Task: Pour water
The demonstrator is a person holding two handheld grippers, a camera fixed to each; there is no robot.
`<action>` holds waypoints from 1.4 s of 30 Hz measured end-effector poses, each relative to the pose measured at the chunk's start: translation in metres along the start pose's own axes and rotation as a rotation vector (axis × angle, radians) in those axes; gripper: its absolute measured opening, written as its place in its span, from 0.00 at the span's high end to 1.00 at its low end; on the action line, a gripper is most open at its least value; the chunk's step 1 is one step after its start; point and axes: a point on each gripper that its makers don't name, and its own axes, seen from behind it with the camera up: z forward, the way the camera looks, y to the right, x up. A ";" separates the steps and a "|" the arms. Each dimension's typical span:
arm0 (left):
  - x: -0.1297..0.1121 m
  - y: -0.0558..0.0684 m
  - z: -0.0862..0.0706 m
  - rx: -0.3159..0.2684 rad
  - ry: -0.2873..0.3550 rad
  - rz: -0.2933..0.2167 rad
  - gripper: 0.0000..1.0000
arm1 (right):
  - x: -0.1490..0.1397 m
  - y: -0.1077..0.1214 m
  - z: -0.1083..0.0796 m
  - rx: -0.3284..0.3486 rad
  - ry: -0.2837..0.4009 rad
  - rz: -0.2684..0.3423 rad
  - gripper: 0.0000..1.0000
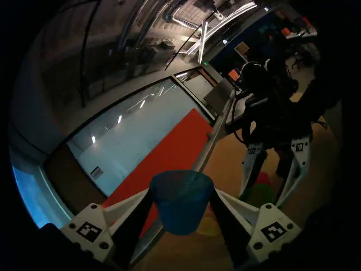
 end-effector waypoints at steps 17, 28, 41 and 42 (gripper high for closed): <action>0.003 0.000 0.005 0.031 -0.004 0.165 0.14 | 0.000 -0.001 0.002 0.002 -0.002 -0.008 0.08; 0.009 0.001 0.005 0.037 0.000 0.227 0.14 | -0.001 0.002 0.001 -0.004 0.001 -0.004 0.08; 0.013 0.003 0.005 0.040 -0.001 0.279 0.14 | 0.001 0.004 0.000 -0.005 0.010 -0.004 0.09; 0.013 0.002 0.005 0.041 -0.001 0.281 0.14 | 0.002 0.004 0.000 -0.005 0.011 -0.005 0.09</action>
